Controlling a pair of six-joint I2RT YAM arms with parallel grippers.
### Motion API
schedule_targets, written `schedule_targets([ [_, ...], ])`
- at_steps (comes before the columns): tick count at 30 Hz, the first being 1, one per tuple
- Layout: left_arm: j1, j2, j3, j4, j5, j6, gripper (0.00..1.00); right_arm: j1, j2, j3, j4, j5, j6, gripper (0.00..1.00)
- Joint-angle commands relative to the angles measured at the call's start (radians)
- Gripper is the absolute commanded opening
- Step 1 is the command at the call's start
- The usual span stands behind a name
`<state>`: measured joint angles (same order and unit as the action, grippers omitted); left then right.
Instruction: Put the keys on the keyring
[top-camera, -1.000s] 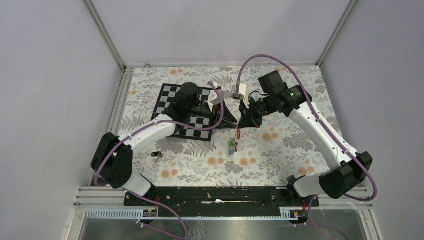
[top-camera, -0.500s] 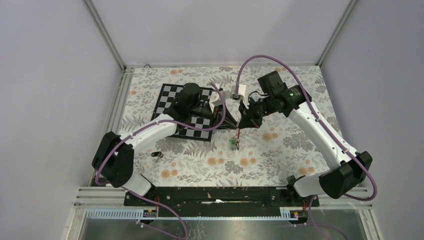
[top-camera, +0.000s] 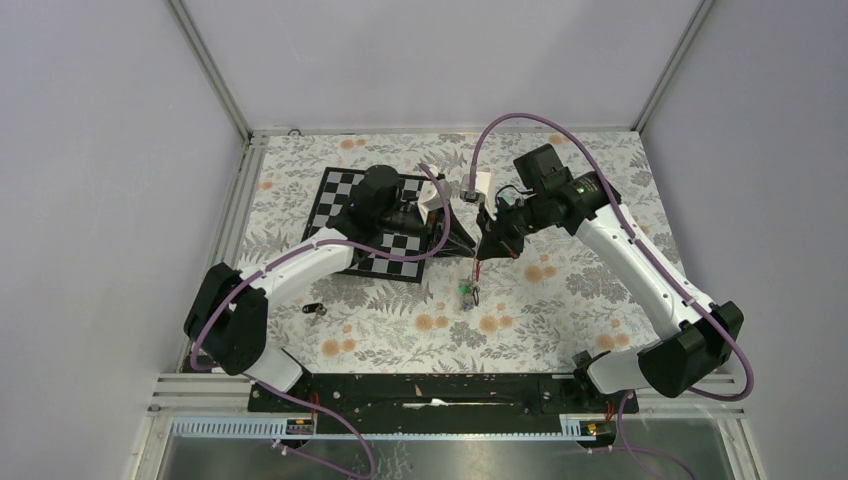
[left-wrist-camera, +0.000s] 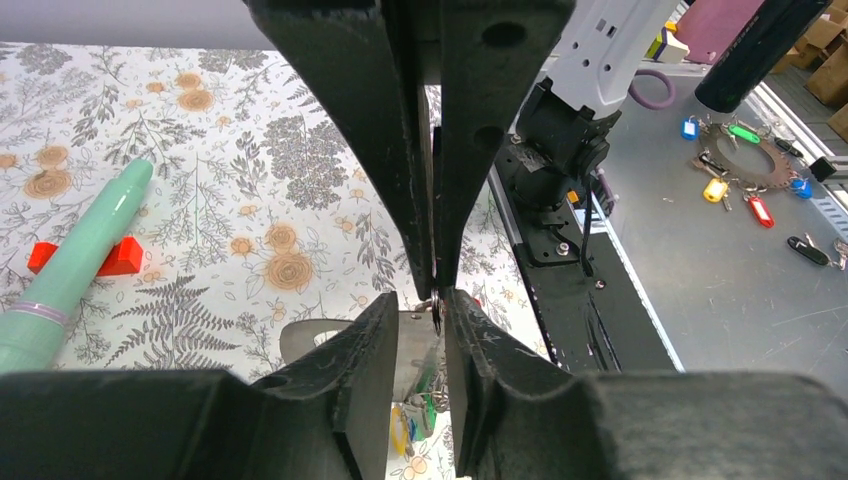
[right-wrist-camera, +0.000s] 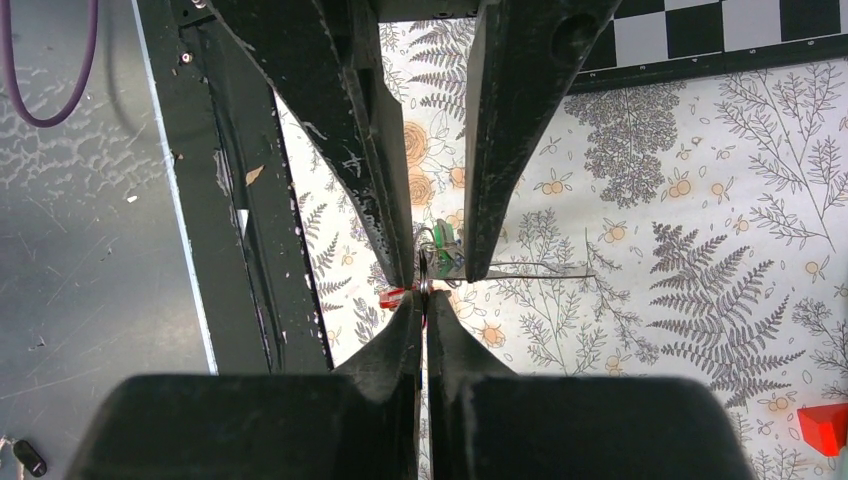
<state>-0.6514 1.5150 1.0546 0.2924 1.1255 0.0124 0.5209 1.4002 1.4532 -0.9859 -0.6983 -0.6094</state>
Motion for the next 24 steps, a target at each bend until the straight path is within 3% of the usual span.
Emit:
schedule_targets([
  [1, -0.005, -0.003, 0.010, 0.091, 0.025, -0.040, 0.27, 0.014, -0.018, 0.002, 0.015, -0.018, 0.000, 0.00],
  [24, -0.007, -0.009, -0.022, 0.076, 0.037, -0.021, 0.23, 0.014, -0.027, 0.007, 0.025, -0.001, 0.009, 0.00],
])
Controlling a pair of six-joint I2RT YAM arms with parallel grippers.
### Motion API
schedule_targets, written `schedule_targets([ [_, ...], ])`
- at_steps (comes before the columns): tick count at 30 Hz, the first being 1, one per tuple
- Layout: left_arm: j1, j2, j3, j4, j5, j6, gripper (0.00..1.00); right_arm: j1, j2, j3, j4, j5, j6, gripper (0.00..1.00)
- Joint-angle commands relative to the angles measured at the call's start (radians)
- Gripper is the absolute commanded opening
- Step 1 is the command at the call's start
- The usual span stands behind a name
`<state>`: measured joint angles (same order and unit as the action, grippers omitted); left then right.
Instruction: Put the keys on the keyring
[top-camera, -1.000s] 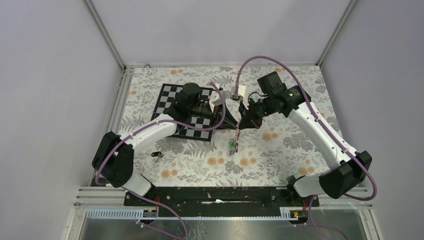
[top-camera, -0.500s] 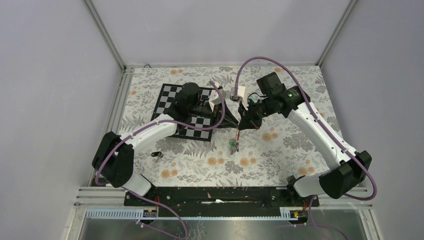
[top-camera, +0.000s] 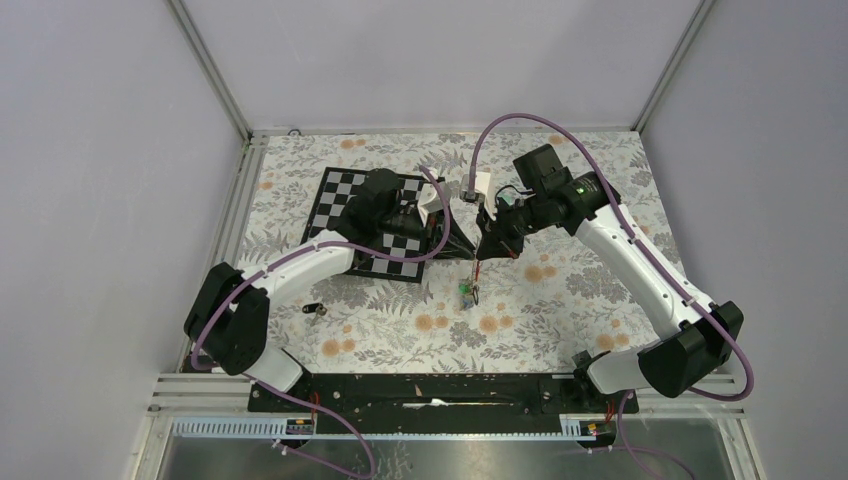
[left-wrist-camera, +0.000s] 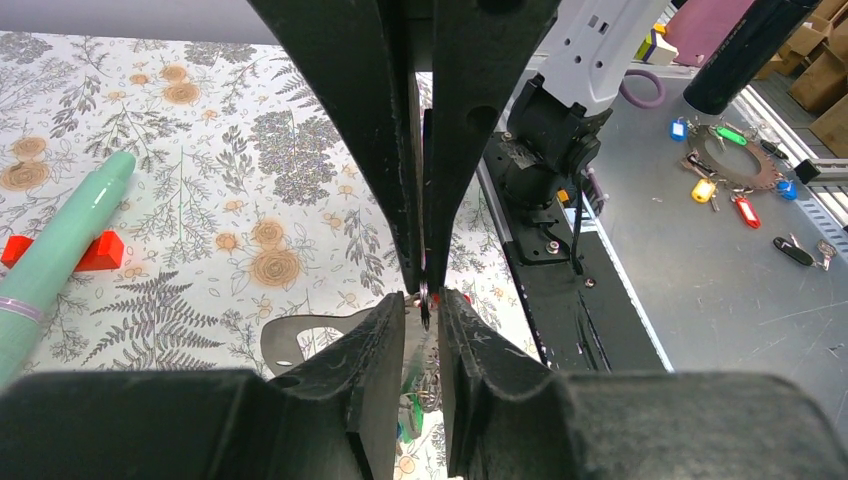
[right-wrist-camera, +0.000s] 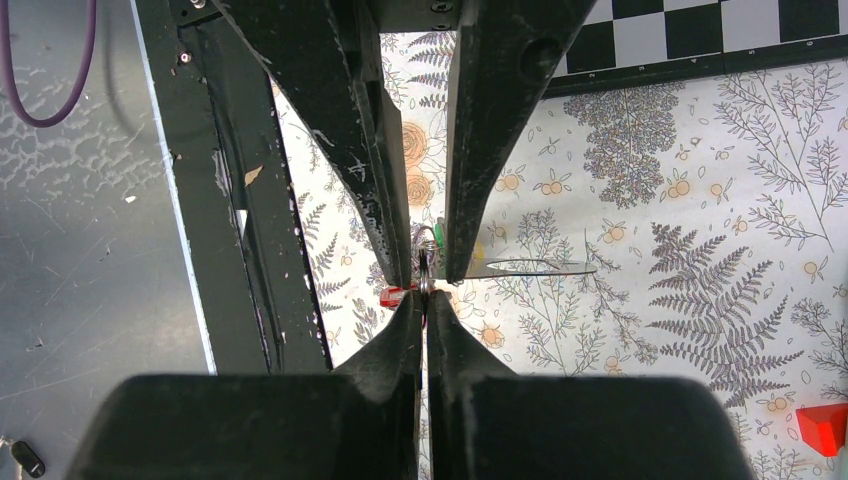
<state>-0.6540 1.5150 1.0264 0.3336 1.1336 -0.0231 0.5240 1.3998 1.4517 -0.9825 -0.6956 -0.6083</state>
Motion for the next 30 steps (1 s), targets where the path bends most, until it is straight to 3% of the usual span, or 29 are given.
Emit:
schedule_targets([
  [1, -0.004, -0.008, 0.010, 0.035, 0.029, 0.012, 0.23, 0.011, -0.026, 0.007, 0.022, -0.004, 0.008, 0.00],
  [8, -0.006, 0.003, 0.011, 0.075, 0.031, -0.025, 0.14, 0.011, -0.024, 0.004, 0.027, -0.007, 0.012, 0.00],
  [11, -0.007, 0.005, 0.012, 0.083, 0.030, -0.035, 0.00, 0.011, -0.026, 0.007, 0.029, -0.007, 0.016, 0.00],
  [12, -0.007, 0.003, 0.011, 0.084, 0.026, -0.036, 0.00, 0.011, -0.028, 0.006, 0.032, -0.006, 0.018, 0.00],
  [17, -0.001, -0.019, -0.025, 0.160, 0.027, -0.092, 0.00, 0.009, -0.061, -0.024, 0.075, 0.009, 0.045, 0.20],
  [23, 0.025, -0.038, -0.115, 0.487, 0.041, -0.339, 0.00, -0.036, -0.143, -0.107, 0.164, -0.057, 0.097, 0.39],
  [30, 0.025, -0.046, -0.149, 0.601, 0.036, -0.419, 0.00, -0.065, -0.176, -0.166, 0.221, -0.148, 0.131, 0.45],
])
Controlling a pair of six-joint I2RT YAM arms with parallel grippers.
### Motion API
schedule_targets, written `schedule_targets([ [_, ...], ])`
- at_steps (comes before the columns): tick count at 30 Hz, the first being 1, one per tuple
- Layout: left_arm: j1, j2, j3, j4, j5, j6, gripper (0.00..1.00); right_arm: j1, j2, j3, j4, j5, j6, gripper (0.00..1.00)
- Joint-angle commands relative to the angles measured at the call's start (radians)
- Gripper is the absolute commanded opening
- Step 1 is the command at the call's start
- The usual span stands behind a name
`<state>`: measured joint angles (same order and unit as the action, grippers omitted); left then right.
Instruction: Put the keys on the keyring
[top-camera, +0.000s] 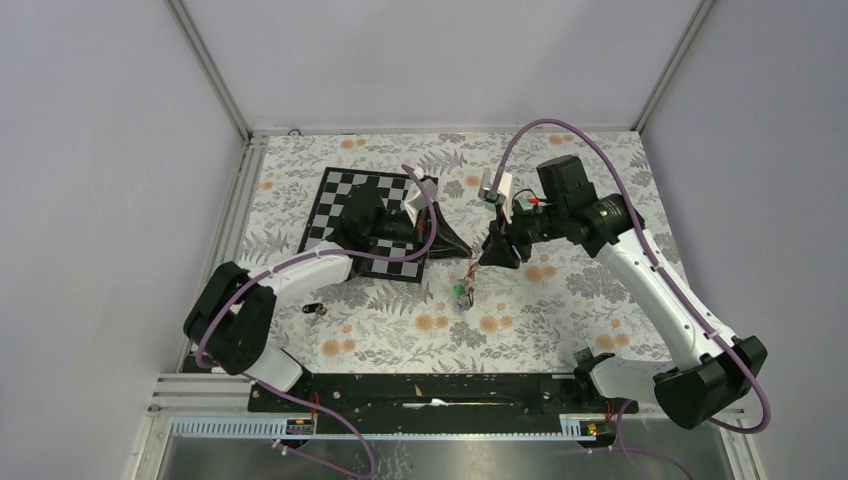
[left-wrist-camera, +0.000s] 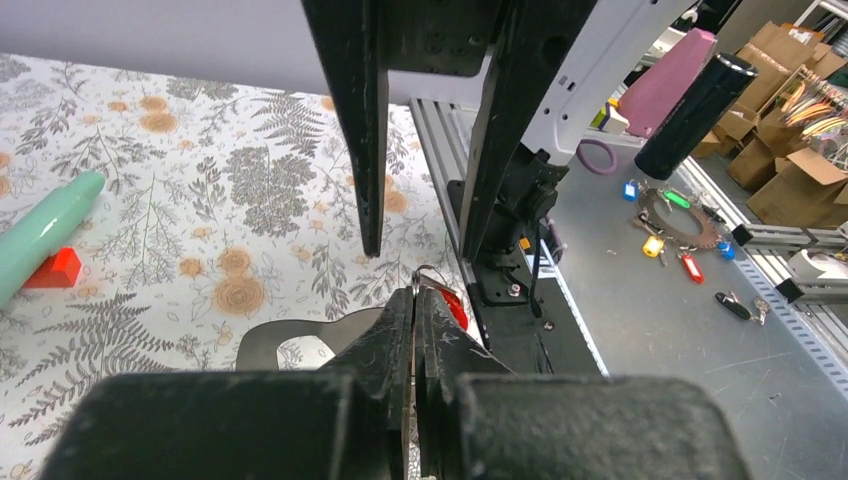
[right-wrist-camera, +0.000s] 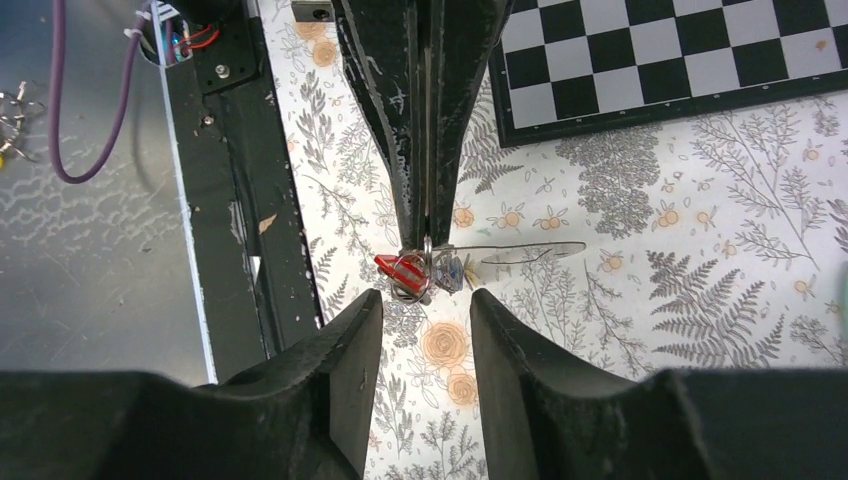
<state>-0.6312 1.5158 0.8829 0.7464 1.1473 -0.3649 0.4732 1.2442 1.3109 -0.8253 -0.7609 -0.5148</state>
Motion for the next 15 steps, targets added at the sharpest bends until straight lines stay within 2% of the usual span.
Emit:
schedule_targets([
  [1, 0.002, -0.049, -0.008, 0.189, 0.020, -0.076, 0.00, -0.017, -0.018, -0.028, 0.068, -0.094, 0.041, 0.45],
  [4, 0.003, -0.052, -0.010, 0.184, 0.019, -0.069, 0.00, -0.019, -0.007, -0.034, 0.086, -0.128, 0.056, 0.44],
  [6, 0.002, -0.054, -0.009, 0.184, 0.018, -0.069, 0.00, -0.019, 0.001, -0.034, 0.090, -0.136, 0.063, 0.40],
  [12, 0.002, -0.063, -0.016, 0.185, 0.020, -0.064, 0.00, -0.024, 0.002, -0.055, 0.095, -0.141, 0.056, 0.16],
  [15, 0.004, -0.065, -0.020, 0.192, 0.022, -0.067, 0.00, -0.025, -0.002, -0.069, 0.096, -0.143, 0.052, 0.07],
])
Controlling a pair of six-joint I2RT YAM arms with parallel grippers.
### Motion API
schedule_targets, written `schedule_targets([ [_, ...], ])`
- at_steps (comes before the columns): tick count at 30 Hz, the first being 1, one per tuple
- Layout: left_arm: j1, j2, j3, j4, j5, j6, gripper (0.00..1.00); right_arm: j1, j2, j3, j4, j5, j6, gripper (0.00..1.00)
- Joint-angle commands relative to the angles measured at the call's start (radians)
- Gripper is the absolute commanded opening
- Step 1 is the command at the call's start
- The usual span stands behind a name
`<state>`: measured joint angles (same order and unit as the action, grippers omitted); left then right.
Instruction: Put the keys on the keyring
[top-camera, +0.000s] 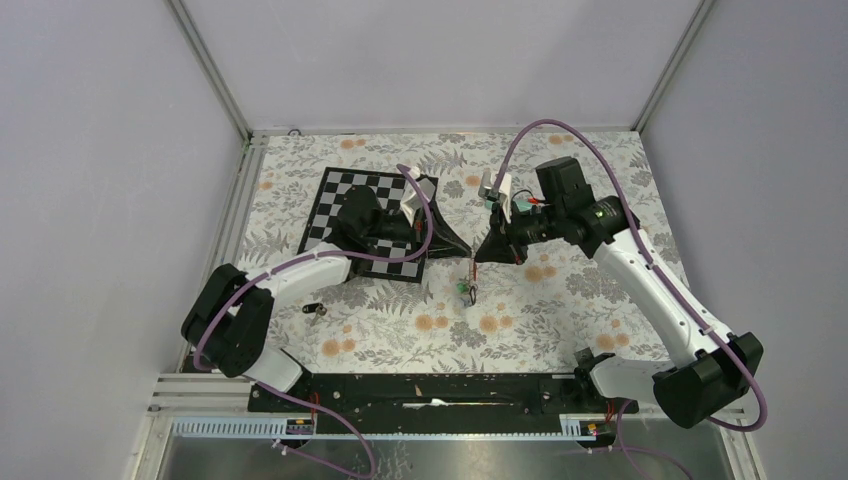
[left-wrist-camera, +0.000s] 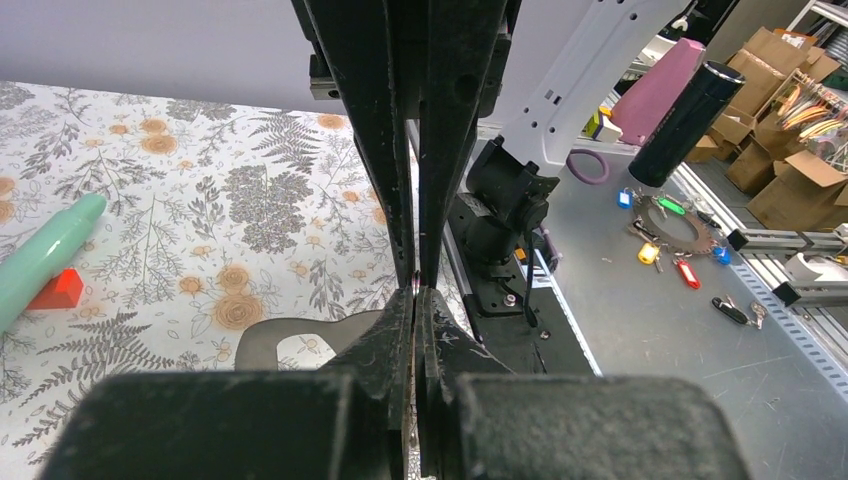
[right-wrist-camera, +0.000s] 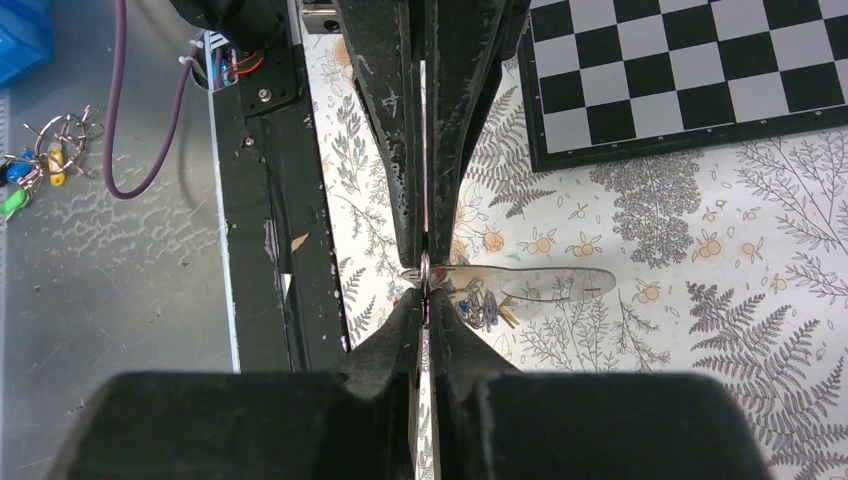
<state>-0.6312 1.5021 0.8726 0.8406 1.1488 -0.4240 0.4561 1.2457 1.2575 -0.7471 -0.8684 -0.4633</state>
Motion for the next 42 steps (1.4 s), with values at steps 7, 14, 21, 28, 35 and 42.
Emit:
schedule_targets([
  [7, 0.004, -0.043, -0.024, 0.215, 0.013, -0.090, 0.00, -0.008, -0.002, -0.040, 0.038, -0.061, 0.009, 0.00],
  [14, 0.004, -0.039, -0.043, 0.280, -0.004, -0.135, 0.00, -0.008, 0.000, -0.074, 0.066, -0.083, 0.016, 0.00],
  [21, 0.004, -0.034, -0.052, 0.332, -0.011, -0.170, 0.00, -0.008, -0.006, -0.094, 0.083, -0.088, 0.018, 0.07],
  [28, 0.004, -0.031, -0.062, 0.379, -0.019, -0.208, 0.00, -0.008, -0.010, -0.111, 0.105, -0.088, 0.026, 0.16],
  [35, 0.005, -0.029, -0.066, 0.412, -0.023, -0.234, 0.00, -0.008, -0.017, -0.125, 0.124, -0.087, 0.032, 0.21],
  [42, 0.010, -0.029, -0.066, 0.403, -0.020, -0.225, 0.00, -0.010, -0.030, -0.119, 0.105, -0.084, 0.011, 0.23],
])
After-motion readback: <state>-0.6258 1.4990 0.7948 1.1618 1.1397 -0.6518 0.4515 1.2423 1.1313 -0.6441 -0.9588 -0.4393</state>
